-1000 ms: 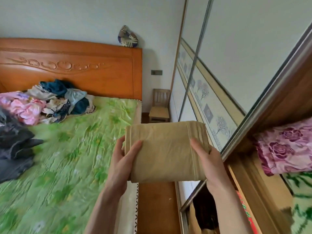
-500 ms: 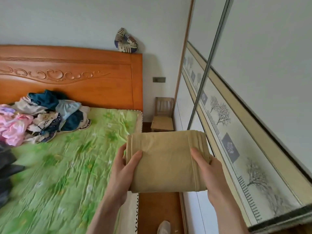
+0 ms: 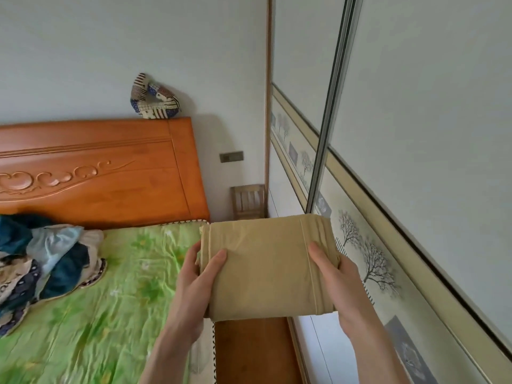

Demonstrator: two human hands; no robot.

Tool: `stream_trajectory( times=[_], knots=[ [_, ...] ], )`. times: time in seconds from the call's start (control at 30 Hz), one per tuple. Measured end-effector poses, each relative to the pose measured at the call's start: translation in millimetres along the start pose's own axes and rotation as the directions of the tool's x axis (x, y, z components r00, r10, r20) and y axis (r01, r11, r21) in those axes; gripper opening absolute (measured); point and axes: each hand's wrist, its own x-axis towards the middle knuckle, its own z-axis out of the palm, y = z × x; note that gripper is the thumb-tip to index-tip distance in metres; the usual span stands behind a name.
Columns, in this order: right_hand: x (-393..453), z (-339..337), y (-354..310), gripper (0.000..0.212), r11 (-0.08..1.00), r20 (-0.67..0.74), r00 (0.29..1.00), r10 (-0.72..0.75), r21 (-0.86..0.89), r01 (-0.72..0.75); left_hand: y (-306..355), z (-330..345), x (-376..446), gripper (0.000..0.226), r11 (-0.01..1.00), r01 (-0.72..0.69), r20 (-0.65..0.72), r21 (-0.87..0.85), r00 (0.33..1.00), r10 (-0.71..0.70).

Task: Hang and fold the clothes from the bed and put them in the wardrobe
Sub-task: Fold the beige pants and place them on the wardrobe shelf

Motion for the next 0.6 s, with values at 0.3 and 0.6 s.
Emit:
stream_trajectory(
  times=[0.3,0.6],
  knots=[
    [106.5,23.2,-31.6,0.029,1.0,-0.144,0.989,0.025,0.019,-0.023,32.8,39.7,150.9,0.047,0.999,0.025,0.231,0.024,0.972,-0.03],
    [210.9,65.4,-63.0,0.03,0.999,-0.342,0.94,0.003,-0.031,-0.015,82.8,70.8,305.5,0.042,0.98,0.176,0.495,0.097,0.846,-0.201]
  ],
)
